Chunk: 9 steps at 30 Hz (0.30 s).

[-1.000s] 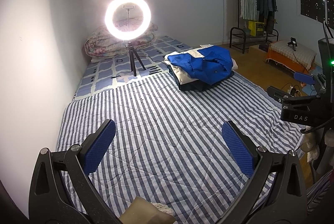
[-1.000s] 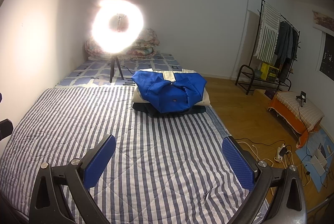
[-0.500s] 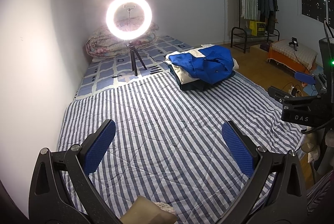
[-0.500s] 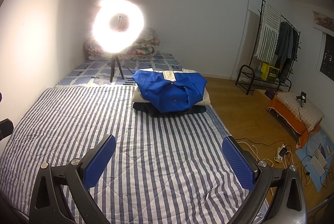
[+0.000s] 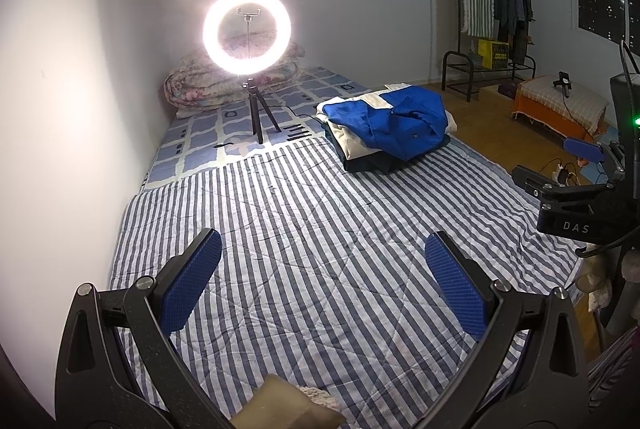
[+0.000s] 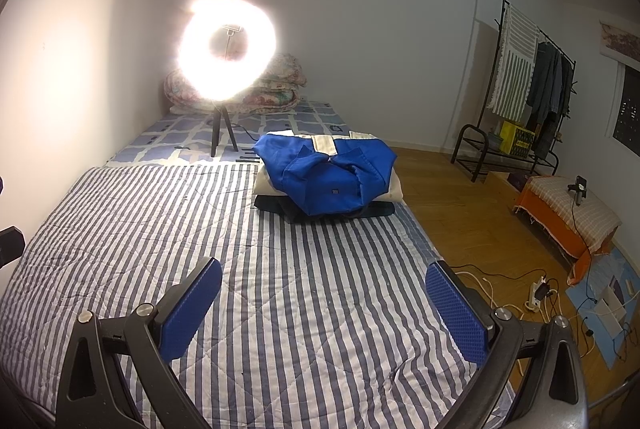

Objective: Fold large clothes

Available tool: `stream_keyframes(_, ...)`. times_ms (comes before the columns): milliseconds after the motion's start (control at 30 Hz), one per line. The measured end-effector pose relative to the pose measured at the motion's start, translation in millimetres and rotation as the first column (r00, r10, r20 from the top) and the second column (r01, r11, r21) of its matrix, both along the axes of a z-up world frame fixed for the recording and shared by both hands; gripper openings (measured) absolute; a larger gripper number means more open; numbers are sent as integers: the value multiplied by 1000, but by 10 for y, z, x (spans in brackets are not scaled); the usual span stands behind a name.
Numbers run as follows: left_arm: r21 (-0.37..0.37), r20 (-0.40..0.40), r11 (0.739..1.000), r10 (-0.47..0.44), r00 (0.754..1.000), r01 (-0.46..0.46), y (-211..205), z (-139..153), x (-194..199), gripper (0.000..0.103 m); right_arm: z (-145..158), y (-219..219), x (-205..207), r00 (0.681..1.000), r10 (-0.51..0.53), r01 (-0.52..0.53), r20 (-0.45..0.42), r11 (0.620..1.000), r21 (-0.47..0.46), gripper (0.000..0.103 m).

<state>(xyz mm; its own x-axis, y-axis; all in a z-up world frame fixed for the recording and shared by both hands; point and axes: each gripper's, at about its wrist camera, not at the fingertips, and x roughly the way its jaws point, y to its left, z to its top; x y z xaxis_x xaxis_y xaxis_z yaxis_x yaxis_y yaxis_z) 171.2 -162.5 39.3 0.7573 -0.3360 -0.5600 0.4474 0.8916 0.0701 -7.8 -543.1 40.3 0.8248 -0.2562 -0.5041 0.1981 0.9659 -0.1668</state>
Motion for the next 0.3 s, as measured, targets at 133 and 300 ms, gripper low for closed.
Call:
stream_keyframes(133,1,1,1000,3,1000,-3,-3,0,-9,103,-9,-5,5,1000,6,-6,-3,1000,-9,103)
stream_keyframes(300,1,8,1000,8,1000,-8,3,-3,-17,103,-17,-12,21,1000,17,-17,-10,1000,-18,103)
